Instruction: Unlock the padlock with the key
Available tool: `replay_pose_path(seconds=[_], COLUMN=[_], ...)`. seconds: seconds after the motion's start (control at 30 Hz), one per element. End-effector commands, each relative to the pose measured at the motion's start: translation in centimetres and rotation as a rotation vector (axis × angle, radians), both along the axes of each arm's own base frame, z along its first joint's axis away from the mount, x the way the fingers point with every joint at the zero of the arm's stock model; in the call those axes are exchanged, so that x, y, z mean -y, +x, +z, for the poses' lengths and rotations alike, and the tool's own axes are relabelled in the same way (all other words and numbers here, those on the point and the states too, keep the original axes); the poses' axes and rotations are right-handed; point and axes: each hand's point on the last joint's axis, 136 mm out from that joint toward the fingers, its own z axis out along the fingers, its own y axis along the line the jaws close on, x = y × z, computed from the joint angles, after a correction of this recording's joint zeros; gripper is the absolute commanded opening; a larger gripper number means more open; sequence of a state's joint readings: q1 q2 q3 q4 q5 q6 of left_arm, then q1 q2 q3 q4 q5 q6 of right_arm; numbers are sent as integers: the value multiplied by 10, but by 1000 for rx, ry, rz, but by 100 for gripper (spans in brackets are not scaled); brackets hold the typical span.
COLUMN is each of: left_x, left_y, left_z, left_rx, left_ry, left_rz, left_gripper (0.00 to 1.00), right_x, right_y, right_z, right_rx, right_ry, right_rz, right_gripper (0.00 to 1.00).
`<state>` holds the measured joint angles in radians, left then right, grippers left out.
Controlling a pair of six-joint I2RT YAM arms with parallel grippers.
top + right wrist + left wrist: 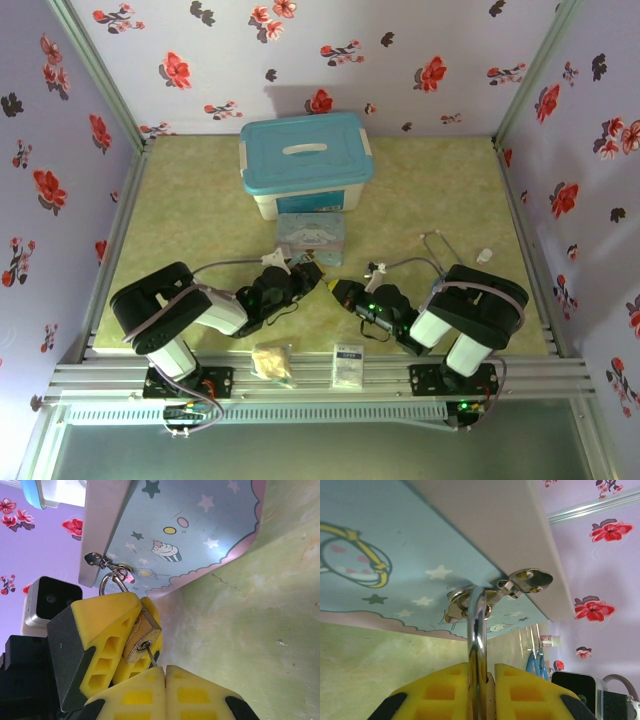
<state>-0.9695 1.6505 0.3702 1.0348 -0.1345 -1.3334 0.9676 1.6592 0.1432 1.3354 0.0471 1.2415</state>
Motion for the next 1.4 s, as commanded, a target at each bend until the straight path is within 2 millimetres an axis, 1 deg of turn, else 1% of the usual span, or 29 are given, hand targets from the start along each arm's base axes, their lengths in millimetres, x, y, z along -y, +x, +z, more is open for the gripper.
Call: replay_pose_path(seconds=[0.0, 0.2, 0.4, 0.6, 0.7, 0.9, 1.03, 1.1, 1.27, 1.37], left_x=[9, 15, 15, 16, 17, 16, 17, 17, 17, 18], left_y=[-4, -3, -5, -4, -4, -5, -5, -5, -5, -6], left_z=[20, 19, 20, 20, 20, 23, 24, 23, 27, 27], left_rx=[41, 36, 36, 33, 34, 44, 42, 40, 46, 42], left_ry=[-84, -106, -117, -123, -127, -138, -146, -148, -158, -161], left_rz=[-35, -45, -47, -49, -52, -55, -58, -55, -58, -61], left_gripper=[1, 1, 1, 1, 1, 1, 0, 0, 0, 0], right_x=[-3, -6, -8, -13, -15, -12, -12, -9, 2, 1], right_y=[10, 9, 10, 7, 7, 8, 9, 11, 18, 19], right_z=[27, 29, 31, 41, 42, 41, 48, 47, 33, 30], right_rx=[68, 71, 80, 111, 110, 94, 111, 100, 60, 54], right_ry=[68, 73, 74, 87, 92, 102, 113, 116, 95, 91], right_rz=[-40, -19, -17, 14, 27, 17, 21, 14, -15, -9], right_gripper=[0, 0, 0, 0, 0, 0, 0, 0, 0, 0])
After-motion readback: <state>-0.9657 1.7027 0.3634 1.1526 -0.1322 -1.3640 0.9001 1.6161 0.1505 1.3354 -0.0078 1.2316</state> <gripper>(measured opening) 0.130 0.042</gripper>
